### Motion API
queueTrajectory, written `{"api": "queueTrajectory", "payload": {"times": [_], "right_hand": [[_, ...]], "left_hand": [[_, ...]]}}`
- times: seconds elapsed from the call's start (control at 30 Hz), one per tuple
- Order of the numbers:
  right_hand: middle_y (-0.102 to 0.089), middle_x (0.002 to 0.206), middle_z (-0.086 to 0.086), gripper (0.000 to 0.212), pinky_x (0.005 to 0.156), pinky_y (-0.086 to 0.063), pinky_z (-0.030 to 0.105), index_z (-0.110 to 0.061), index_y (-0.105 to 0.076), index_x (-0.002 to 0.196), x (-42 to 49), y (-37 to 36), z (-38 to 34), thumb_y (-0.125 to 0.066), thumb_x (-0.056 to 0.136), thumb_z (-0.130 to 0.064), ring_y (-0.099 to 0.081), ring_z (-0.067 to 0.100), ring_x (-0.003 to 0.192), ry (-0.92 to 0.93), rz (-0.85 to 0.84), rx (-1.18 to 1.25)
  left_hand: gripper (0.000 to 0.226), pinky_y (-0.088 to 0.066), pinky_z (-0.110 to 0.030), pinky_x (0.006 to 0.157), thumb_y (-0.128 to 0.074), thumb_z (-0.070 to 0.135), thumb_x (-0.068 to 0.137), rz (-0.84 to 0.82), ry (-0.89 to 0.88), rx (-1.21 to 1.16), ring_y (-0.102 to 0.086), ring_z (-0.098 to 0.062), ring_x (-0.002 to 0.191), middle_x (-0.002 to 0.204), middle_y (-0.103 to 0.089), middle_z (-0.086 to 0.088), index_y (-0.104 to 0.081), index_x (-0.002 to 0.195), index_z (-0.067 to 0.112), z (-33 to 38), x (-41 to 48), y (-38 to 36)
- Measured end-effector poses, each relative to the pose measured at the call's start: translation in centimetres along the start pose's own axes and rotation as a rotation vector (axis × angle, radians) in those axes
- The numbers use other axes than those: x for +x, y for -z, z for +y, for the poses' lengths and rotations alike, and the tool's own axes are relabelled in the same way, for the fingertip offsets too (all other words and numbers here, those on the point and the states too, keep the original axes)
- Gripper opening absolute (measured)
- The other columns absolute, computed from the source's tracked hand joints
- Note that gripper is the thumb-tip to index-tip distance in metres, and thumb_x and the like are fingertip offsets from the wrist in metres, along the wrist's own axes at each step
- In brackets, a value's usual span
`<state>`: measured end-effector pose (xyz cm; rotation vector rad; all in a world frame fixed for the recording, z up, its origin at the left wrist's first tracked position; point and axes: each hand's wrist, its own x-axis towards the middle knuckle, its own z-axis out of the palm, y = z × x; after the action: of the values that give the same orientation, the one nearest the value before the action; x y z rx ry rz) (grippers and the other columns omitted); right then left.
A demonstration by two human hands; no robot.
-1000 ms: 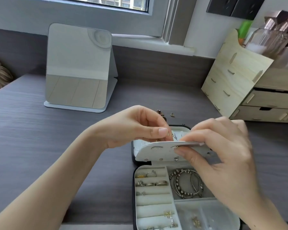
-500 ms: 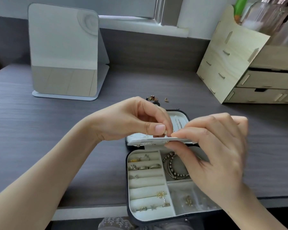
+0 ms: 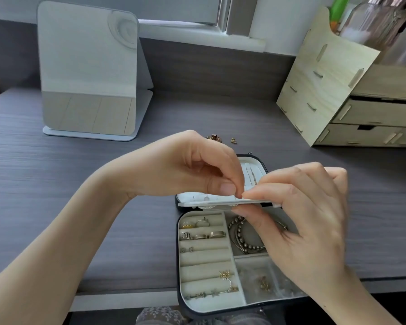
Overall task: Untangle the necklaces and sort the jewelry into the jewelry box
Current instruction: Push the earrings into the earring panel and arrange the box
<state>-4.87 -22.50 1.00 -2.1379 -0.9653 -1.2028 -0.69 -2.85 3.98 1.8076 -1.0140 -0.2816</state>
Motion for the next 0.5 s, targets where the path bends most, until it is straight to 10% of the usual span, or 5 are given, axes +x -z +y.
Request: {"api": "queueTrajectory", "payload": {"times": [0.5], "right_hand": [[-0.067, 0.081, -0.009, 0.019, 0.076, -0.028, 0.031, -0.024, -0.052, 0.086, -0.2, -0.2, 0.2, -0.068, 0.083, -0.034, -0.054, 0.011, 0.078, 0.016, 0.033, 0.049]], "left_hand": [[0.030, -0.051, -0.037, 0.081, -0.048, 0.062, 0.069, -0.022, 0.216, 0.468, -0.060, -0.004, 0.082, 0.087, -0.067, 0.014, -0.059, 0.090, 0.044, 3.0, 0.7, 0.1]]}}
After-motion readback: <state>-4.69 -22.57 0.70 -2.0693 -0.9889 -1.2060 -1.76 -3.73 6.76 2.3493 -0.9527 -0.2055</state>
